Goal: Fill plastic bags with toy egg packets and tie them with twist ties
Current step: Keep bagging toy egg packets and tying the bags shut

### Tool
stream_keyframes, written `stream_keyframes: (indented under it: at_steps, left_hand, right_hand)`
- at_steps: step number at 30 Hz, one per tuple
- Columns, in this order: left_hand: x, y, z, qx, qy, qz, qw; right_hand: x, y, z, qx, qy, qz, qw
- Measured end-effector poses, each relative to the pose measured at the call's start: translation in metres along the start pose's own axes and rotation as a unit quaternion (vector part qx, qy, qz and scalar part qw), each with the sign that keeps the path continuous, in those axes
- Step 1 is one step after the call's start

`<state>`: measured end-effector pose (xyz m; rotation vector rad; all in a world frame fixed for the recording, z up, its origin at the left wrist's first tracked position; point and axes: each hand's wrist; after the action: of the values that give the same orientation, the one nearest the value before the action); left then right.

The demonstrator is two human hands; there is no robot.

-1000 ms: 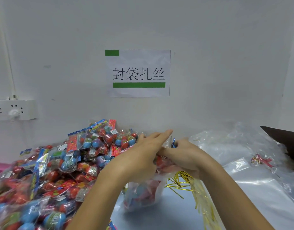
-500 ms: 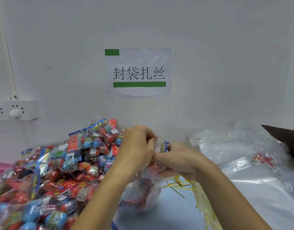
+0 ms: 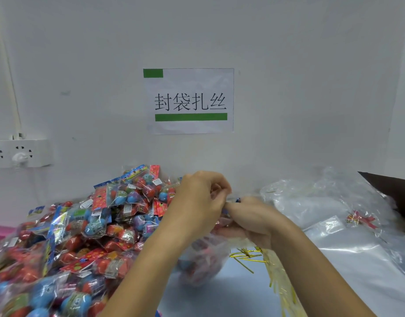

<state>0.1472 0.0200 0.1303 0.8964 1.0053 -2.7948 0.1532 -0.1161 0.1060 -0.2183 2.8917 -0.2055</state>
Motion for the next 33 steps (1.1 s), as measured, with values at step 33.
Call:
stream_keyframes:
  at_steps: [33]
  left_hand:
    - [-0.011,-0.009,-0.062,-0.088,-0.017,-0.282,0.955]
  right_hand:
    - [-0.005,0.006,0.014,-0.103,0.066,-0.035,0.992]
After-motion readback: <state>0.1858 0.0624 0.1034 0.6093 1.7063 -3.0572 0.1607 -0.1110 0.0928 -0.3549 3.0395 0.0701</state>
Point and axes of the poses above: each hand's wrist, its own x-axis away from the middle knuckle, its own y-axis out of the palm, z = x × y, and after that the axes turned 12 degrees about -y, right-handed
